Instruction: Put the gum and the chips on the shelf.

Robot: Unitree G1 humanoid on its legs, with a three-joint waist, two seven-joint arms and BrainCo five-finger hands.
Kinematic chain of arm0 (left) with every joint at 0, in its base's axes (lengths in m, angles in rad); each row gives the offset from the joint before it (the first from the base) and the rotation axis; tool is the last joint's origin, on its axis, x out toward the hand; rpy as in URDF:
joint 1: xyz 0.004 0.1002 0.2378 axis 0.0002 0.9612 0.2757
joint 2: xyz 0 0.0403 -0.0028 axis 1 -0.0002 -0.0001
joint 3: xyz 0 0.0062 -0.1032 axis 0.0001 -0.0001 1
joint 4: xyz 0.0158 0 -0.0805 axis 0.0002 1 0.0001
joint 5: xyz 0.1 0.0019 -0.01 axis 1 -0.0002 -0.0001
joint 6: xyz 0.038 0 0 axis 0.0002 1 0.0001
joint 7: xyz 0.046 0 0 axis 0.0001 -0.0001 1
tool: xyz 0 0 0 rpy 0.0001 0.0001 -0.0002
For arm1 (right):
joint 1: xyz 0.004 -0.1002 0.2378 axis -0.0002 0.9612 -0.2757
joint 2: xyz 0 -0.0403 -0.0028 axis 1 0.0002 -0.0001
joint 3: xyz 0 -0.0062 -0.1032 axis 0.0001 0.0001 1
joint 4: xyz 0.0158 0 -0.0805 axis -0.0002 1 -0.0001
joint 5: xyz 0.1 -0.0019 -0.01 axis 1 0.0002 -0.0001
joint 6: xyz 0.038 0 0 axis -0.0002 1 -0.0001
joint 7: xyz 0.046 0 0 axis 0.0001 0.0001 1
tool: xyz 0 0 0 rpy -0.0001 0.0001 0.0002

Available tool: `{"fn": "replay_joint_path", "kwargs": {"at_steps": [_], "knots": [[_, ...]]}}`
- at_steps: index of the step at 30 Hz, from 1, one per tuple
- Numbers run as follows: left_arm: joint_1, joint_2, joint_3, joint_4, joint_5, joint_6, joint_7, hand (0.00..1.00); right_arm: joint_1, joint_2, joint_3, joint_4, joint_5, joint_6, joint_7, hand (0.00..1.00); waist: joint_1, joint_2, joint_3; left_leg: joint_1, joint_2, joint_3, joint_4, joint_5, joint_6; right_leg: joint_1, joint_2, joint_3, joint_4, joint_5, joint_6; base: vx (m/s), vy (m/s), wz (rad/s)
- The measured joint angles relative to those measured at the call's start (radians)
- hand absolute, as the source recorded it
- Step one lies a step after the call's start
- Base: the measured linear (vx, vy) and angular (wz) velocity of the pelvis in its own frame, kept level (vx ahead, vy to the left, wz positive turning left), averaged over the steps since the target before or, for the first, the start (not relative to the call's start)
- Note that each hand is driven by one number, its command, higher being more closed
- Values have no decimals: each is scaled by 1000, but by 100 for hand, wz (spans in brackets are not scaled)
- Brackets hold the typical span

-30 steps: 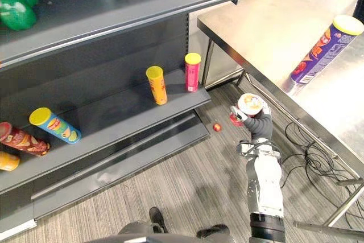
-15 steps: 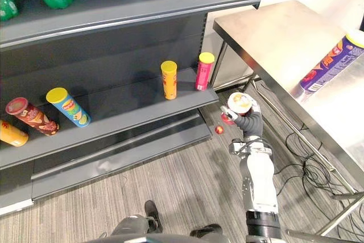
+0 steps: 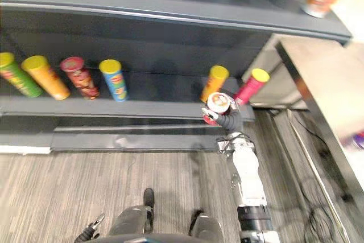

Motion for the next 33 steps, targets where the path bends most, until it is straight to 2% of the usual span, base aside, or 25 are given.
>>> {"fn": "replay_joint_path", "kwargs": {"at_steps": [1, 2, 4, 5, 6, 7, 9, 11, 13, 15, 19, 20, 28, 33], "knots": [[-7, 1, -11, 9, 1, -1, 0, 0, 41, 0, -12, -32, 0, 0, 1, 100, -6, -4, 2, 1, -35, -49, 3, 0, -1, -1, -5, 43, -2, 2, 3, 92, -84, 221], [-6, 8, -14, 15, 1, -1, -1, 0, 67, 0, -13, -53, 0, 0, 1, 100, -18, -5, 1, 0, -59, -84, 2, 0, -1, 4, -23, 36, -14, 15, 25, 90, -103, 219], [-5, 13, -17, 17, 0, -1, 0, 0, 67, 0, -13, -60, 0, 0, 4, 100, -22, -15, -3, -2, -73, -111, -3, 7, -11, 14, -44, 2, -40, 4, 59, 90, -158, 155], [3, 13, -17, 15, 0, 0, -1, 0, 56, 1, -8, -59, 1, 0, 9, 100, -9, -13, -4, -16, -73, -136, -7, 19, -28, 37, -45, -31, -71, -24, 76, 90, -241, 116], [15, 13, -14, 17, -1, 1, -1, 0, 37, 1, -2, -58, 1, 1, 25, 100, 4, -5, -4, -34, -60, -161, -20, 35, -47, 40, -32, -64, -99, -35, 77, 62, -224, 82], [21, 10, -11, 17, 0, 1, -1, 0, 29, 2, 2, -59, 1, 1, 29, 100, 4, -3, -4, -38, -52, -175, -36, 44, -59, 43, -22, -84, -113, -34, 73, 55, -243, 65], [41, -2, -9, 19, 0, 8, -4, 0, 32, 3, -2, -57, 2, 1, 39, 100, 0, -1, -5, -30, -5, -212, -126, 119, -82, 55, 18, -158, -150, -22, 55, 68, -246, 66], [38, -3, -9, 18, 0, 9, -7, 0, 32, 3, -3, -57, 7, 1, 41, 100, 0, -3, -6, -24, 23, -222, -169, 154, -96, 66, 45, -192, -169, -15, 42, 81, -202, 39], [27, -4, -9, 18, 0, 9, -11, 0, 38, 3, -4, -55, 9, 1, 42, 100, -3, -3, -6, -14, 32, -226, -169, 154, -97, 91, 55, -209, -188, -12, 37, 90, -137, 15], [19, -4, -9, 16, 0, 8, -12, 0, 60, 5, -1, -49, 9, 1, 42, 100, -13, 0, -7, 8, 33, -208, -175, 144, -106, 126, 53, -219, -203, -12, 37, 64, -43, 5], [2, -4, -8, 14, 18, 7, -12, 0, 144, 31, -8, -46, 0, 2, 39, 100, -47, 15, -19, 27, 43, -72, -175, 118, -99, 171, 35, -245, -234, -12, 40, 43, 25, 9], [1, -1, -8, 14, 26, 7, -11, 0, 151, 33, -6, -46, -1, 4, 40, 100, -49, 15, -20, 28, 41, -71, -175, 118, -99, 173, 34, -245, -236, -12, 40, 57, 47, 2], [4, 4, -4, 17, 69, 10, -15, 0, 174, 41, 2, -33, -22, 5, 42, 100, -50, 15, -58, 48, 38, -28, -176, 108, -94, 189, 29, -217, -267, -7, 49, 45, 3, -12], [6, 3, -9, 19, 128, 11, -16, 0, 148, 38, 11, -24, -22, 6, 42, 100, -51, 13, -88, 74, 49, 56, -177, 91, -98, 176, 31, -134, -280, 3, 62, 21, 2, -47]]}}
